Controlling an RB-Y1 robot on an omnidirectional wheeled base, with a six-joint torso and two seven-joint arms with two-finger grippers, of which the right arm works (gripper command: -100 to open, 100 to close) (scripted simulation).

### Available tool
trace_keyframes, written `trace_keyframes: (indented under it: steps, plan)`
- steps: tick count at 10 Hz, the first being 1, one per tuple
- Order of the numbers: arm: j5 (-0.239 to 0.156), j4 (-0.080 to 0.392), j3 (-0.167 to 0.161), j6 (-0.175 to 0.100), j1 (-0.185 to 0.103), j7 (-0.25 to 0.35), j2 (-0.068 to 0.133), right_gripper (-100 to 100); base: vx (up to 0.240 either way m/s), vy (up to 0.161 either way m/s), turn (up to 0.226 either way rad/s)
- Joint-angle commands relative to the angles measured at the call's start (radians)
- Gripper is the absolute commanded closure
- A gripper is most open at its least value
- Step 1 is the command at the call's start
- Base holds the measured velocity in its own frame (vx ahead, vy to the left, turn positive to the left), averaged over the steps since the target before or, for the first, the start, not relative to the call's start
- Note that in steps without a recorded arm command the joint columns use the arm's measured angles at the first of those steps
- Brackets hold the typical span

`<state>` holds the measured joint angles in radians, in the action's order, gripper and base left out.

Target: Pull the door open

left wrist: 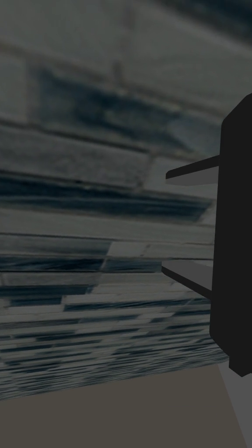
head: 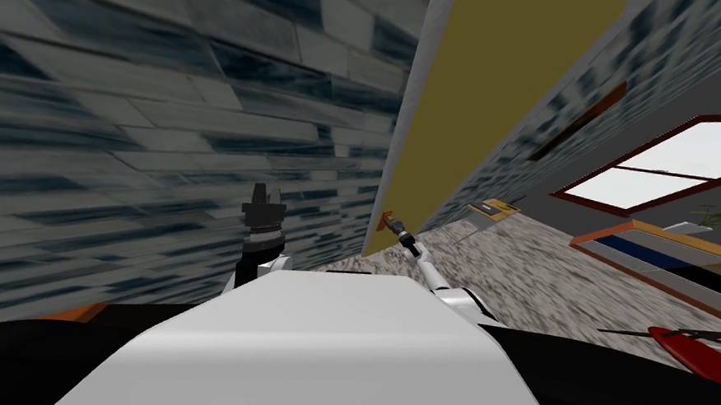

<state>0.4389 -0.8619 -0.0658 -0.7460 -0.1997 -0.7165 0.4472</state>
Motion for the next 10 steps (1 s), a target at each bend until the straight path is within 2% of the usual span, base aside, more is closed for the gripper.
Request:
trace_keyframes:
  steps: [1, 2, 7, 10]
  plan:
    - [0.000, 0.000, 0.000, 0.000, 0.000, 0.000, 0.000, -100, 0.075, 0.041, 0.007]
    - [0.000, 0.000, 0.000, 0.000, 0.000, 0.000, 0.000, 100, -0.007, -0.005, -0.007]
    - [0.000, 0.000, 0.000, 0.000, 0.000, 0.000, 0.000, 100, -0.014, -0.008, 0.004]
    - [-0.034, 0.003, -0.002, 0.008, -0.002, 0.073, -0.005, 100, -0.045, -0.085, 0.129]
